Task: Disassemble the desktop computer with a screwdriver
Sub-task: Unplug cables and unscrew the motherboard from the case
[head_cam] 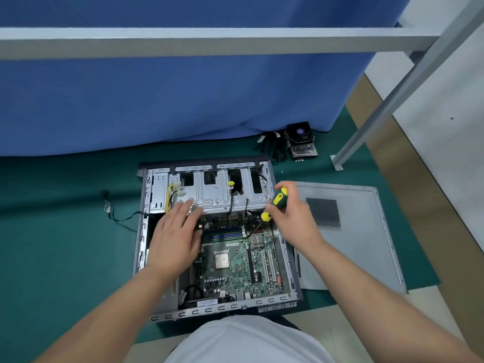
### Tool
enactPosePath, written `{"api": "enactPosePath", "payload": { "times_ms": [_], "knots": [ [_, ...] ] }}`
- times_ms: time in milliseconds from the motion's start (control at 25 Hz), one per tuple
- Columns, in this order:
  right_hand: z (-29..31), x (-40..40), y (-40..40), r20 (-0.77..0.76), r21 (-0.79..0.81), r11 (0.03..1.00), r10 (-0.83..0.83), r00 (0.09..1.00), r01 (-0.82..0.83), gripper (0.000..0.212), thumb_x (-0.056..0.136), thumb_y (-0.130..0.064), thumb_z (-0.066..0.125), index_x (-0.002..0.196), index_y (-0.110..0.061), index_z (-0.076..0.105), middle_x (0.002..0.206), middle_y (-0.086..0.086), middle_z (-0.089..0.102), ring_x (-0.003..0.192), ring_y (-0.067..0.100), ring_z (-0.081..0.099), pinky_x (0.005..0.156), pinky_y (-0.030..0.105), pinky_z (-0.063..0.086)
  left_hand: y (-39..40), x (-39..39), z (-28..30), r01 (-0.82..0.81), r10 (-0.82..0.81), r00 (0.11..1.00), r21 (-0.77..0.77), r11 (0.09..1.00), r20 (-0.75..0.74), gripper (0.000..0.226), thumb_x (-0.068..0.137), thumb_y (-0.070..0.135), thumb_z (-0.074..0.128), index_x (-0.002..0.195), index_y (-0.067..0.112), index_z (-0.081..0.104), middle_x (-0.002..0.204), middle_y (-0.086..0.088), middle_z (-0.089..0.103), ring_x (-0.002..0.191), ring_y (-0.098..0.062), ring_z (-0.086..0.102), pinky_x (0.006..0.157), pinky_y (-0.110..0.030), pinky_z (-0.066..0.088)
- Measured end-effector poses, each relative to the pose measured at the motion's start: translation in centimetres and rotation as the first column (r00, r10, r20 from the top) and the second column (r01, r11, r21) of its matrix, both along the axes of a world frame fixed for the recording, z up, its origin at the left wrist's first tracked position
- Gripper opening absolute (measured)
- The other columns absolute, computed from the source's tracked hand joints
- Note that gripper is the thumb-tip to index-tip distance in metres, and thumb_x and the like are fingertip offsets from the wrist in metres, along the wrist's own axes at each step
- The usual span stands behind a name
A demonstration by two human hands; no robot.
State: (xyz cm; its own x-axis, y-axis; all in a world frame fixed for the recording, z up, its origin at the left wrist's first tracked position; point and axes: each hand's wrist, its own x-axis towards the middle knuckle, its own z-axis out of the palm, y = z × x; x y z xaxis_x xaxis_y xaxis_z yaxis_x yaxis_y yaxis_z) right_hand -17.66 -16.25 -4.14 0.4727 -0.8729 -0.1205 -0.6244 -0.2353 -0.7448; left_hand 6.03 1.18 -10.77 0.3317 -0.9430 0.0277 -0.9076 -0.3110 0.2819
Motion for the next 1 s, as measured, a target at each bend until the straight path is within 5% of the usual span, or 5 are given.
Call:
{"api": "enactPosePath", "payload": {
  "times_ms": [160,480,1000],
  "knots": [
    [-2.3,-0.6,1.8,-0.072,-0.064,0.99,0.118,0.99,-0.123,0.037,0.101,-0.032,0.062,0.128,-0.036,0.036,0.097,-0.004,0.066,0.075,0.013,0.064,0.066,0.038,0.056,1.1,0.4,-1.8,-0.022,0.015,0.998,0.117,0.993,0.058,0.069,0.103,0.05,0.035,0.164,0.028,0.013,0.171,0.005,0.009,0.158,-0.015,0.003,0.128,-0.045,0.013],
    [-5.6,-0.3,2.9,-0.135,-0.174,0.963,0.181,0.974,-0.203,0.032,0.102,-0.038,0.056,0.13,-0.034,0.041,0.119,0.0,0.06,0.112,0.018,0.05,0.094,0.035,0.044,1.0,0.4,-2.3,-0.07,0.061,0.992,0.082,0.994,0.111,0.068,0.097,0.046,0.033,0.162,0.029,0.023,0.169,0.009,0.022,0.158,-0.011,0.011,0.127,-0.045,0.014],
    [-6.0,-0.2,2.8,-0.127,-0.227,0.946,0.205,0.97,-0.23,0.031,0.099,-0.024,0.063,0.126,-0.025,0.047,0.111,-0.001,0.062,0.104,0.02,0.053,0.095,0.04,0.043,1.0,0.4,-2.6,-0.082,0.078,0.994,0.052,0.995,0.078,0.068,0.096,0.044,0.036,0.161,0.031,0.023,0.169,0.011,0.021,0.157,-0.01,0.011,0.127,-0.043,0.015]
  ]
}}
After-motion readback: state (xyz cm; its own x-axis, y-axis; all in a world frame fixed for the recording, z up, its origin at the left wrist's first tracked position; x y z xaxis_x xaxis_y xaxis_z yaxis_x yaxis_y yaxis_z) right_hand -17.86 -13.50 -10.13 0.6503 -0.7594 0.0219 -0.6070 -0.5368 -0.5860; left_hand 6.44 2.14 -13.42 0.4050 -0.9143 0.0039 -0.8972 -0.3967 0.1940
